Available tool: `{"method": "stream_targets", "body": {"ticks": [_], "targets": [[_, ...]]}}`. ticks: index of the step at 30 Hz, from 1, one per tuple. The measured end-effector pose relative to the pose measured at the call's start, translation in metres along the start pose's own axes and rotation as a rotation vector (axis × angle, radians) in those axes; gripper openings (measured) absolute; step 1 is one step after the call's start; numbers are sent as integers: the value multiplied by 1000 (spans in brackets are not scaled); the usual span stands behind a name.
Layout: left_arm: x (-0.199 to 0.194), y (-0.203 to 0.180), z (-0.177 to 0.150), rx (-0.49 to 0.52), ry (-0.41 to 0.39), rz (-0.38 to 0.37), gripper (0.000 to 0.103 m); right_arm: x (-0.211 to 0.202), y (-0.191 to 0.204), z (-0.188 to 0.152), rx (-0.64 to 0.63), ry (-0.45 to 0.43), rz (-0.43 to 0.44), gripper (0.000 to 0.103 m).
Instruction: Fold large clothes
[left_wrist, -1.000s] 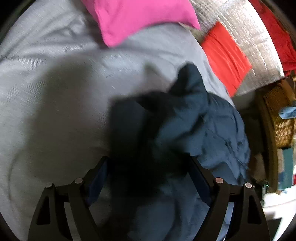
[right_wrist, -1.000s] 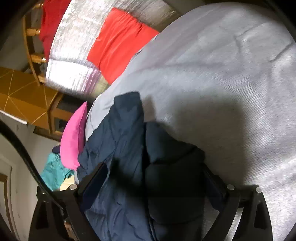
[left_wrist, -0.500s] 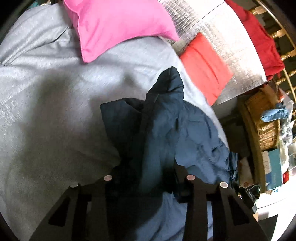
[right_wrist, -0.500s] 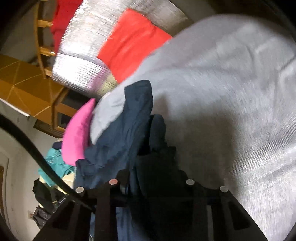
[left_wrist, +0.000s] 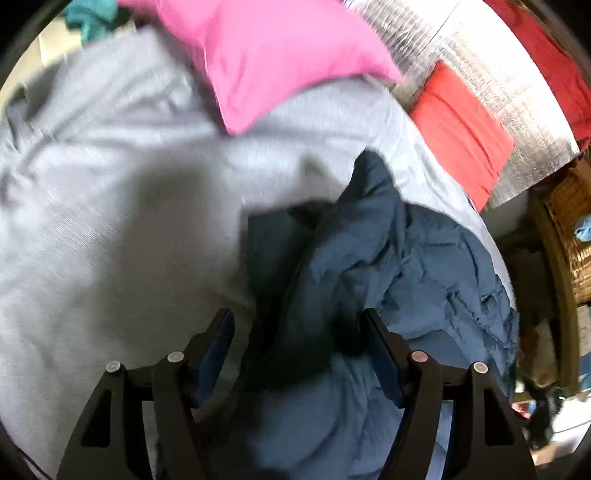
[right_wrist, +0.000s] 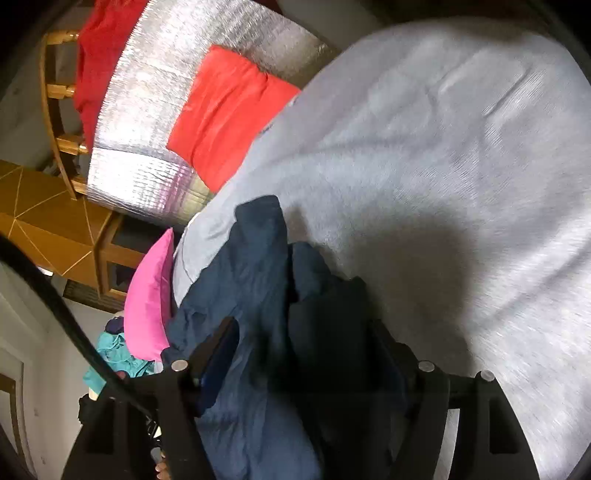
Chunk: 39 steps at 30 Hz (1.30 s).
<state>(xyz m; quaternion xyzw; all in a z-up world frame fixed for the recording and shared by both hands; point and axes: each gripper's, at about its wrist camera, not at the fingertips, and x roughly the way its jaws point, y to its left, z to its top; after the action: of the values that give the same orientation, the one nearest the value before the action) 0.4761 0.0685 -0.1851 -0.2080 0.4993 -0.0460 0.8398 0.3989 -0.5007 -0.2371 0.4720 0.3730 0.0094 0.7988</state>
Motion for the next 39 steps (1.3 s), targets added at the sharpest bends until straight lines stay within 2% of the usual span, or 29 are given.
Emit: {"method": "stream_targets", "body": {"ticks": [3,9,12,17,24,30,37,39], "targets": [[-25,-13,-10,67,-78,42,71,-20,2,-12,-37,-3,-36,79],[-70,-41,-34,249,-244,174,71,-49,-8,-43,-75,31,-77,80],[-91,-51,-52,341,-335,214,72,-61,1,-62,-112,21,-64,80],[-110,-57,-70,397,-408,239,72,-81,13,-84,-139,-16,-10,80],[-122,-63,-85,400,-431,256,72,-80,26,-103,-157,-10,24,80],[-117,-61,-95,404,-420,278,72,-83,22,-100,-150,-15,27,80],[-95,-59,-97,407,-355,313,72,-84,8,-92,-121,-12,15,79],[-83,-56,-95,404,-309,308,73,-85,6,-91,-124,-14,10,79]]}}
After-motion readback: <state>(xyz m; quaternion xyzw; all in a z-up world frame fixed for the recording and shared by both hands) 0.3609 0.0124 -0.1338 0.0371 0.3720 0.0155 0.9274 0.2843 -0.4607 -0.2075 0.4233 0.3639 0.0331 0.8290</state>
